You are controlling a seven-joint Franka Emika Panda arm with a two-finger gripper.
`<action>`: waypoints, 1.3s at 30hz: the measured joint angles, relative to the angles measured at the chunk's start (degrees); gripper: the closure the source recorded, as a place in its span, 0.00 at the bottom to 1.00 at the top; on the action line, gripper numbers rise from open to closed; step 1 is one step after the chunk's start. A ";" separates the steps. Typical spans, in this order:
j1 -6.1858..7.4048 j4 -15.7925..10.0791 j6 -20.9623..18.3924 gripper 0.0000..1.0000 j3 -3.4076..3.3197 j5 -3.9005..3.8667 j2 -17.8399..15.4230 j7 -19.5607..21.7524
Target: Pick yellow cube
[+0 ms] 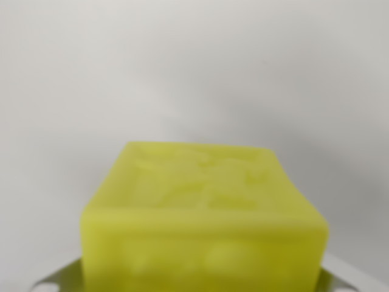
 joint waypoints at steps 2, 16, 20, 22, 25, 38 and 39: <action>-0.06 -0.12 -0.88 1.00 0.01 -0.21 -1.01 0.15; -0.30 -0.58 -7.20 1.00 0.03 -1.19 -7.79 0.85; -0.34 -0.59 -9.05 1.00 0.03 -1.37 -9.65 0.97; -0.36 -0.57 -9.99 1.00 0.03 -1.45 -10.54 1.03; -0.38 -0.52 -11.38 1.00 0.04 -1.56 -11.88 1.11; -0.41 0.11 -17.51 1.00 0.04 -1.90 -17.35 1.36; -0.42 0.18 -17.96 1.00 0.04 -1.92 -17.73 1.38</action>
